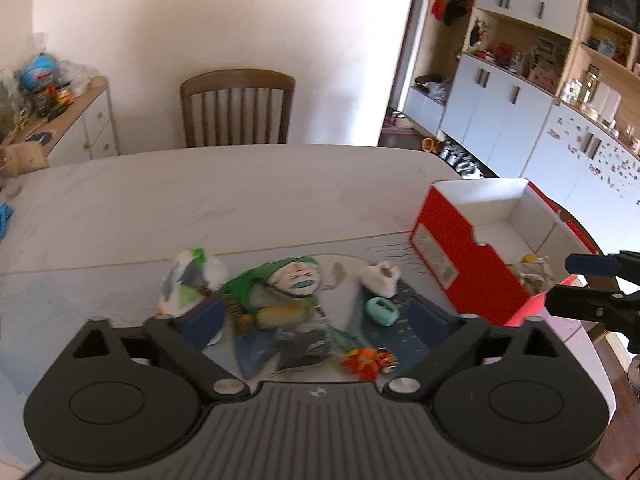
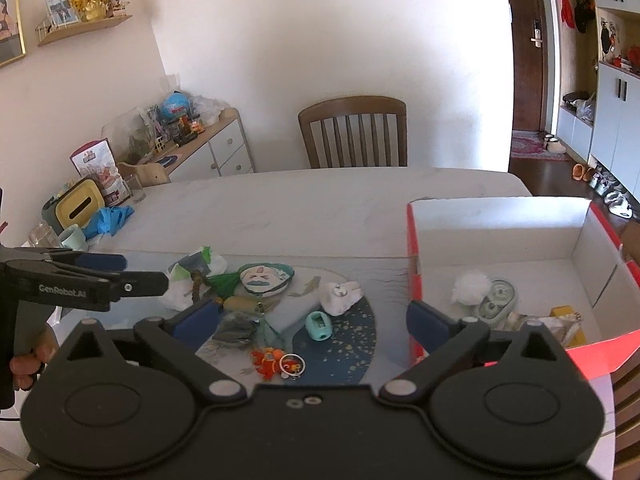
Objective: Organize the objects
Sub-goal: 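Withdraw both tools from the red box back over the table, then move left tool to the white plastic bag while right tool moves to the orange toy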
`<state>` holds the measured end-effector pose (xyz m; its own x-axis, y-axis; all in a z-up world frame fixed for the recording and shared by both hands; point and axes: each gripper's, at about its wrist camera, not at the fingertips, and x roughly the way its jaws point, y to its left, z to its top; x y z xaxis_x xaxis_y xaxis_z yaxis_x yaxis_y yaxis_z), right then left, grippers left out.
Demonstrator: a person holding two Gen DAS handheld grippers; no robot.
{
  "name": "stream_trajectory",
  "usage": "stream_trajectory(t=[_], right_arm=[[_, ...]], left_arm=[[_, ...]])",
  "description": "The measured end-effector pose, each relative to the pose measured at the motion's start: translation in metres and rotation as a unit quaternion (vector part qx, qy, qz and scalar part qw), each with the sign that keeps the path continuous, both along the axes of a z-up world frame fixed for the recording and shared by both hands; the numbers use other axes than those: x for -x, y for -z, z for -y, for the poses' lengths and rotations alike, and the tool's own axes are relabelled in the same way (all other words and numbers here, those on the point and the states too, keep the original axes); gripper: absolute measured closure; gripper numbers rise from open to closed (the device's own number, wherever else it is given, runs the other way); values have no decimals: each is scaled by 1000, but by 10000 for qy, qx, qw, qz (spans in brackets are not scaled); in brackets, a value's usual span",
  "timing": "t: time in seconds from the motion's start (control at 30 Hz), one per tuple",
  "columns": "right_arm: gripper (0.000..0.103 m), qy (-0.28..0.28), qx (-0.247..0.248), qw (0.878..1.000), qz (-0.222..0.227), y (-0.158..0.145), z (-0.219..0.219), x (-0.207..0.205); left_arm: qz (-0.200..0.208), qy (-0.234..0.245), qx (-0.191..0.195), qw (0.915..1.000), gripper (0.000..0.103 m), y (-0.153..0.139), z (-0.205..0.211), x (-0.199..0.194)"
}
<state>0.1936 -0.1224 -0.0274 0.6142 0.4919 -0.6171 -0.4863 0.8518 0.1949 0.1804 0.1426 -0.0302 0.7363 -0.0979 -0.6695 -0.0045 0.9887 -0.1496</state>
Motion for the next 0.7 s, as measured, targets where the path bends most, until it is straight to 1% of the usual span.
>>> stream_trajectory(t=[0.27, 0.33, 0.43, 0.63, 0.7], right_arm=[[3, -166, 204, 9994, -205, 24, -28, -3], [3, -217, 276, 9991, -252, 31, -35, -5], [3, -286, 359, 9984, -334, 41, -46, -8], [4, -454, 565, 9962, -476, 61, -62, -12], [4, -508, 620, 9954, -521, 67, -67, -13]], left_arm=[[-43, -234, 17, 9997, 0, 24, -35, 1], [-48, -311, -37, 9995, 0, 30, -43, -1], [-158, -386, -215, 9989, 0, 40, -52, -7], [-357, -460, -192, 9981, 0, 64, -76, -15], [-346, -453, -213, 9981, 0, 72, -81, -17]])
